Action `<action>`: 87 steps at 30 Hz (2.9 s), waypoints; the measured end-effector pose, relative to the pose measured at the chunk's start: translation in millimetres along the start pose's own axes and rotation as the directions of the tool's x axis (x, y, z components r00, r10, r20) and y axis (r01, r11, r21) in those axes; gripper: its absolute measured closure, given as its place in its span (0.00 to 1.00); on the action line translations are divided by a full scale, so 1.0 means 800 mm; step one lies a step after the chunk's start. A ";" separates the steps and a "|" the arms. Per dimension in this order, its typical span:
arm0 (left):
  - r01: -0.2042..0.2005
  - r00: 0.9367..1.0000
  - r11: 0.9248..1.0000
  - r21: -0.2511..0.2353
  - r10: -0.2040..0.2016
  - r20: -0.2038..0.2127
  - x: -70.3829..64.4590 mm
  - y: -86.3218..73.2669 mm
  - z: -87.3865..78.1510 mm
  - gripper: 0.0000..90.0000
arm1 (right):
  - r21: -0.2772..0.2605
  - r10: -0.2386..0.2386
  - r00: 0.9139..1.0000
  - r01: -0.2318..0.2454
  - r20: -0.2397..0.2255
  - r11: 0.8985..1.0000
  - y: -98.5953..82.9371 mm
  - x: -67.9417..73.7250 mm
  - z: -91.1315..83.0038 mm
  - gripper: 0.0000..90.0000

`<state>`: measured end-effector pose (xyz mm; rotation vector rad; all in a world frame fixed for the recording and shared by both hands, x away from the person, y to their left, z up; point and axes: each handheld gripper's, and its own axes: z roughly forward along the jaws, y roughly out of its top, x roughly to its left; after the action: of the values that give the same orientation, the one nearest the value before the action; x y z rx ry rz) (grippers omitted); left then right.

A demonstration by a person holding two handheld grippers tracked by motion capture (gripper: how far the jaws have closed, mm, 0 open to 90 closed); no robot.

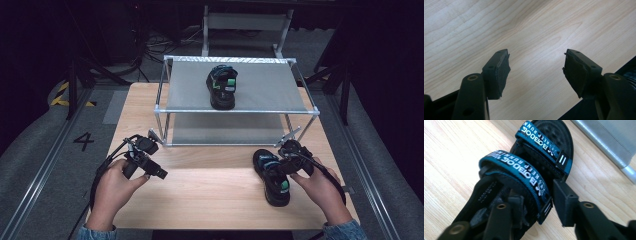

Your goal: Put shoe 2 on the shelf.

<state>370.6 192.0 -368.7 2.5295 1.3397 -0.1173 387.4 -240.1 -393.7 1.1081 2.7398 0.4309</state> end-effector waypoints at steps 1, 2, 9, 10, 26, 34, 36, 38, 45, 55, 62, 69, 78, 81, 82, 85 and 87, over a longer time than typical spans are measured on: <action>-0.001 1.000 1.000 -0.001 0.001 -0.001 0.000 0.000 0.000 0.42 | -0.002 -0.002 1.000 0.002 -0.002 1.000 0.000 0.001 -0.002 0.74; 0.005 1.000 1.000 -0.005 -0.005 0.000 0.000 0.000 0.000 0.42 | -0.003 -0.007 1.000 0.007 0.002 1.000 0.000 0.002 -0.003 0.74; 0.018 1.000 1.000 -0.008 -0.018 -0.001 0.006 -0.002 -0.001 0.42 | 0.001 -0.026 1.000 0.026 0.013 1.000 0.002 0.005 -0.007 0.79; 0.020 1.000 1.000 -0.013 -0.021 -0.002 0.006 -0.003 -0.001 0.42 | 0.001 -0.027 1.000 0.027 0.013 1.000 0.002 0.006 -0.007 0.79; 0.021 1.000 1.000 -0.024 -0.021 0.003 0.014 -0.002 -0.005 0.42 | -0.031 -0.051 0.998 0.052 0.031 0.998 0.006 0.003 -0.047 0.79; 0.020 1.000 0.999 -0.025 -0.020 0.005 0.016 0.000 -0.004 0.42 | -0.043 -0.056 0.998 0.057 0.028 0.997 0.010 0.002 -0.079 0.79; 0.023 1.000 0.999 -0.025 -0.023 0.007 0.016 0.000 -0.004 0.42 | -0.047 -0.057 0.998 0.059 0.030 0.997 0.012 0.001 -0.089 0.79; 0.024 1.000 0.999 -0.026 -0.024 0.007 0.017 0.000 -0.004 0.42 | -0.053 -0.055 0.998 0.057 0.038 0.997 0.014 0.001 -0.098 0.79; 0.018 1.000 1.000 -0.018 -0.018 0.008 0.018 0.002 -0.002 0.41 | -0.066 -0.050 0.998 0.052 0.035 0.996 0.020 -0.001 -0.128 0.79; 0.019 1.000 1.000 -0.013 -0.019 0.013 0.019 0.006 0.002 0.41 | -0.085 -0.030 0.998 0.034 0.046 0.996 0.030 -0.007 -0.170 0.79; 0.013 1.000 1.000 -0.005 -0.013 0.018 0.019 0.008 0.006 0.41 | -0.087 -0.022 0.998 0.027 0.058 0.996 0.037 -0.006 -0.199 0.79; 0.020 1.000 1.000 0.006 -0.020 0.009 0.021 0.008 0.009 0.41 | -0.095 -0.027 0.998 0.032 0.050 0.995 0.048 -0.007 -0.221 0.79; 0.016 1.000 1.000 0.012 -0.016 0.013 0.019 0.010 0.013 0.41 | -0.101 -0.026 0.997 0.033 0.069 0.994 0.072 -0.014 -0.242 0.79; 0.012 1.000 1.000 0.013 -0.013 0.014 0.020 0.010 0.014 0.41 | -0.103 -0.022 0.997 0.030 0.077 0.994 0.083 -0.019 -0.246 0.79; 0.012 1.000 1.000 0.011 -0.012 0.014 0.020 0.010 0.014 0.41 | -0.100 -0.020 0.996 0.028 0.081 0.995 0.086 -0.019 -0.246 0.79; 0.014 1.000 1.000 0.011 -0.014 0.014 0.018 0.010 0.017 0.41 | -0.097 -0.018 0.994 0.028 0.106 0.995 0.096 -0.021 -0.247 0.79; 0.010 1.000 1.000 0.013 -0.010 0.012 0.018 0.010 0.017 0.41 | -0.101 -0.018 0.994 0.029 0.104 0.994 0.104 -0.025 -0.248 0.79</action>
<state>386.0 195.2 -382.7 2.5294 1.3513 -0.1438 406.7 -238.1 -178.8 1.0421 2.6076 0.4905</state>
